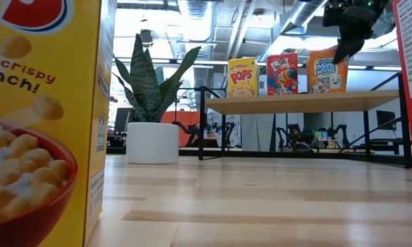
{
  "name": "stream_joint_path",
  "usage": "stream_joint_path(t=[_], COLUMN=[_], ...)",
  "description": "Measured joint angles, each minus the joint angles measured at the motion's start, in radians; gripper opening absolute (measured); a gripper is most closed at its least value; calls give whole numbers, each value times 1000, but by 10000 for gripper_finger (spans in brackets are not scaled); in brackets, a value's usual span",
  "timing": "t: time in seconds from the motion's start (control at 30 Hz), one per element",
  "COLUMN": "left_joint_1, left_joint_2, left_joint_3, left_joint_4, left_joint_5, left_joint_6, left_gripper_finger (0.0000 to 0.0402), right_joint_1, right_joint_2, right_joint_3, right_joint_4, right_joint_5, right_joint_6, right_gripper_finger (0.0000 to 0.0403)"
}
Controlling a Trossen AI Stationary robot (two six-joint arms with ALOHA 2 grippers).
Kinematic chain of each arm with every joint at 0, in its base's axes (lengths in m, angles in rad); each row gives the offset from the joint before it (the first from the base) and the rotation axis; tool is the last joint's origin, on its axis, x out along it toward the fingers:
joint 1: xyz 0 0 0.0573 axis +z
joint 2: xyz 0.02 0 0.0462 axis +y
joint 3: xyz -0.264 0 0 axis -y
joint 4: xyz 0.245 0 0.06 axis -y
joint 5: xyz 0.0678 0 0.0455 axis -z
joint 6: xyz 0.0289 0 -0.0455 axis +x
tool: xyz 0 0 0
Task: Stack cereal on shelf
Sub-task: Put the top orange cereal box on the shelf aligned with the other orange cereal box
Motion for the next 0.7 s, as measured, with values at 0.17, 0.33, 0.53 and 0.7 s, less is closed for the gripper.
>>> stream_joint_path(t=[0.17, 0.33, 0.53, 0.7], left_joint_1=[0, 0, 0, 0], left_joint_2=[0, 0, 0, 0], left_joint_3=[0, 0, 0, 0], left_joint_4=[0, -1, -2, -3], left_joint_5=[0, 0, 0, 0], left_joint_6=[-1, 0, 0, 0], left_gripper_finger=[293, 293, 293, 293], right_joint_1=[0, 0, 0, 5], right_joint_2=[-1, -12, -31, -75], right_joint_3=[11, 50, 83, 88], right_joint_4=[-13, -48, -122, -146], right_joint_5=[23, 78, 136, 136], right_joint_6=[23, 26, 30, 59], right_gripper_finger=[241, 264, 265, 265])
